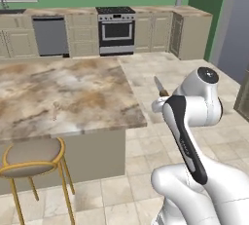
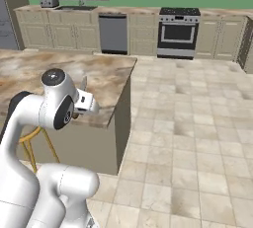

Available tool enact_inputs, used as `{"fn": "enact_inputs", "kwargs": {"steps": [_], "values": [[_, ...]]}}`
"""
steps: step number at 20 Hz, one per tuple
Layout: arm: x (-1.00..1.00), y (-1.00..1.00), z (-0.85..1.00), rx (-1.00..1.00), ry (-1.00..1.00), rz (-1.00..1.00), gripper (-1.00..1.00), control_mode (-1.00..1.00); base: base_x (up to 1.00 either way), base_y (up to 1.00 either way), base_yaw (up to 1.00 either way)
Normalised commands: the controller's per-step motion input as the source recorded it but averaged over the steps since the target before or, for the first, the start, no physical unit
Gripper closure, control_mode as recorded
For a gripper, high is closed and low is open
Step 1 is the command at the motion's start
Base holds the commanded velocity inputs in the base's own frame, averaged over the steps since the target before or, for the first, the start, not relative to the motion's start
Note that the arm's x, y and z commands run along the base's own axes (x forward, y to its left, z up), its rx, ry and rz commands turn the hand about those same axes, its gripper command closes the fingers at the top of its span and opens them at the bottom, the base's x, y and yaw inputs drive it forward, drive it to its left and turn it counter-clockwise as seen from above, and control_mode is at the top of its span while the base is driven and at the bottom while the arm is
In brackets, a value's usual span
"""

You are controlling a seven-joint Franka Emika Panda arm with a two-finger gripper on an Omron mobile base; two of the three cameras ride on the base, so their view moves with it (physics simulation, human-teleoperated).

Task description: Pick up the metallic utensils from the counter and place them in the open drawer. Make sure not to pick up any wooden utensils.

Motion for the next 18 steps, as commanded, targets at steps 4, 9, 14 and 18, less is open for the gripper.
{"fn": "enact_inputs", "kwargs": {"steps": [4, 9, 14, 18], "values": [[0.00, 0.00, 0.00, 0.00, 0.00, 0.00, 1.00, 1.00, -0.01, -0.69, 0.00], [0.00, 0.00, 0.00, 0.00, 0.00, 0.00, 1.00, 1.00, -0.02, -0.67, 0.00], [0.00, 0.00, 0.00, 0.00, 0.00, 0.00, 1.00, 1.00, 0.00, -0.58, 0.00], [0.00, 0.00, 0.00, 0.00, 0.00, 0.00, 1.00, 1.00, 0.22, -0.53, 0.00]]}}
